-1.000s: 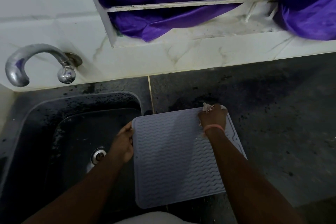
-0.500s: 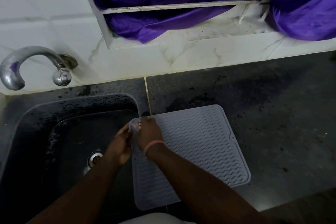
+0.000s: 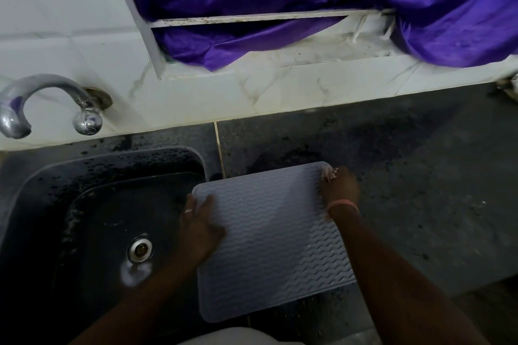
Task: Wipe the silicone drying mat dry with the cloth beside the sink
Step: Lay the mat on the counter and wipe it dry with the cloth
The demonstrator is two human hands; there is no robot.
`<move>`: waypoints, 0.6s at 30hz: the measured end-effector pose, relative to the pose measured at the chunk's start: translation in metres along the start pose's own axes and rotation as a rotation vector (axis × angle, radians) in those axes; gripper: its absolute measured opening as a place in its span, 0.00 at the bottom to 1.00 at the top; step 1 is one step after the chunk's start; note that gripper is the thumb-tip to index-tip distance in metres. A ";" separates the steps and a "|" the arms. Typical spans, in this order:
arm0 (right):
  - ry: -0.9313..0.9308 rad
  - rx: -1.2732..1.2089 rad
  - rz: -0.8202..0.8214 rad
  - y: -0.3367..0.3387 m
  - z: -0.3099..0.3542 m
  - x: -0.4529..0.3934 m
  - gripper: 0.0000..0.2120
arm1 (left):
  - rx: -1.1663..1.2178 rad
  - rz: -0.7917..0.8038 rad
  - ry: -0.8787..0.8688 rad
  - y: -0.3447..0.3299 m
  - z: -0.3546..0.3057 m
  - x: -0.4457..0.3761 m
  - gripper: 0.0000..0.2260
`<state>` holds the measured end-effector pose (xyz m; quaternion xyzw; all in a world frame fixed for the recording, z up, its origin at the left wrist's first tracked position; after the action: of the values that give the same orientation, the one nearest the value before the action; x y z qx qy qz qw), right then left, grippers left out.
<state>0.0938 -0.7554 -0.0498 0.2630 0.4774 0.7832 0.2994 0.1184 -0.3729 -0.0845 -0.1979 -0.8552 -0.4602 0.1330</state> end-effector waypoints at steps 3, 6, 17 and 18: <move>0.006 0.023 0.026 -0.006 0.007 0.004 0.16 | -0.363 -0.028 -0.083 -0.009 -0.014 0.024 0.43; -0.069 -0.006 0.047 -0.012 0.016 0.008 0.18 | -0.369 0.064 -0.109 -0.015 -0.015 0.025 0.43; 0.305 -0.027 0.288 -0.087 0.152 0.139 0.17 | -0.510 -0.082 -0.147 0.000 -0.030 0.029 0.38; 0.357 -0.067 0.349 -0.093 0.161 0.148 0.16 | -0.509 -0.090 -0.142 0.000 -0.031 0.029 0.36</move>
<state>0.1254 -0.5201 -0.0504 0.1886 0.4438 0.8725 0.0792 0.0938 -0.3921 -0.0558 -0.2185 -0.7271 -0.6508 -0.0022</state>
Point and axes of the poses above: each hand's wrist, its own x-axis away from the middle knuckle, its own y-axis out of the back of the hand, z = x × y, the point moved 7 cm from there along -x, towards the middle knuckle, and after that the axes turned 1 degree about -x, right-handed, at the moved point
